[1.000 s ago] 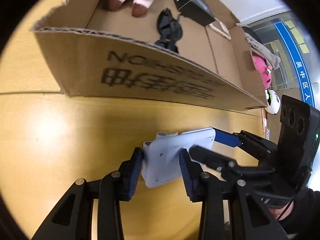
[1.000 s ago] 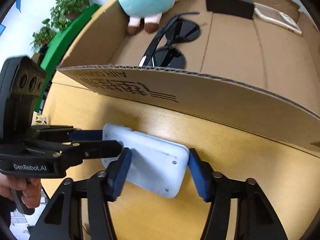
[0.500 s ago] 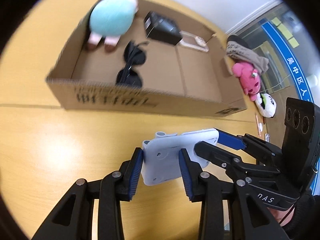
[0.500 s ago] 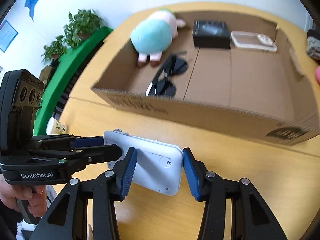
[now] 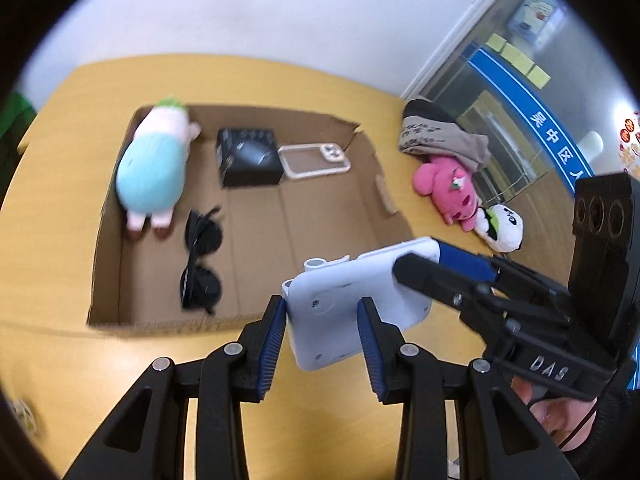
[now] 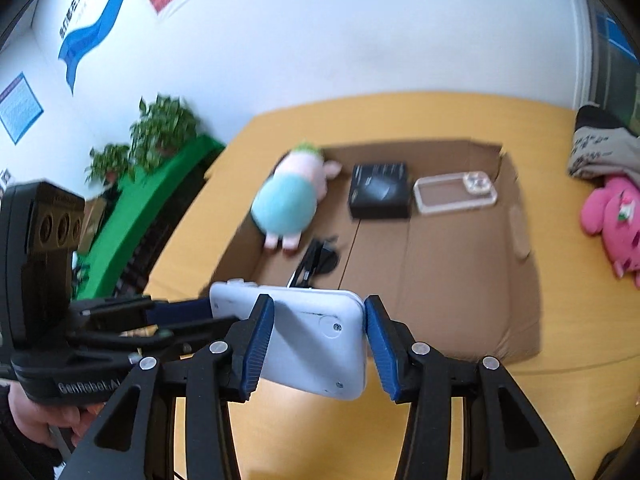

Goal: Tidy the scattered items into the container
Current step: 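Close both grippers on the white power bank and lift it, then carry the power bank into the box and open both grippers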

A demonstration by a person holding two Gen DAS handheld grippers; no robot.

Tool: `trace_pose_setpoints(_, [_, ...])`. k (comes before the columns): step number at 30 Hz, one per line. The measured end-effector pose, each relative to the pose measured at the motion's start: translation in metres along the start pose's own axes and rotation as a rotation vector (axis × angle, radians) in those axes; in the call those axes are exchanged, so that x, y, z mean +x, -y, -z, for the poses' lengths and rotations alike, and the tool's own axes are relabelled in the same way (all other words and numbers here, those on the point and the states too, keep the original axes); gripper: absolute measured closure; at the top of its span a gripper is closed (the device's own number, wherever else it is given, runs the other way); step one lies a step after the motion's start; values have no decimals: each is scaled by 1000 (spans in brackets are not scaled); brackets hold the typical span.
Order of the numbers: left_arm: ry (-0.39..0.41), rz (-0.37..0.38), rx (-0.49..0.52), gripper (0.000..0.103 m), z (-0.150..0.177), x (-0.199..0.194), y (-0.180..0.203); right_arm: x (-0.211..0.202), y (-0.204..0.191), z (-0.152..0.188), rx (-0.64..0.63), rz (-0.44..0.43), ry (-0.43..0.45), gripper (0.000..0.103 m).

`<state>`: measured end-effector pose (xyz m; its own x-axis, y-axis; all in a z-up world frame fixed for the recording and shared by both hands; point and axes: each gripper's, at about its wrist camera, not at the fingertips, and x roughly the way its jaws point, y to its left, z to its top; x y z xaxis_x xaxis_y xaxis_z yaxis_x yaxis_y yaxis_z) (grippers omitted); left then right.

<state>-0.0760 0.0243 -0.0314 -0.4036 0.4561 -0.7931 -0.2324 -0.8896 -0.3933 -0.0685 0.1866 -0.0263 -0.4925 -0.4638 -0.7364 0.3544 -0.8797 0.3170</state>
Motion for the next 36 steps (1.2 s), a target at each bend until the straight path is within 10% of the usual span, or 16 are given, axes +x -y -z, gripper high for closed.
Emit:
trace_pose_setpoints(16, [-66,63,27,70,-70,75,6,31,80,-60,139,54,20,53])
trace_pose_setpoints(36, [-257,55,-50,70,-109,228,-66,194,172,-73,299,105,-181,53])
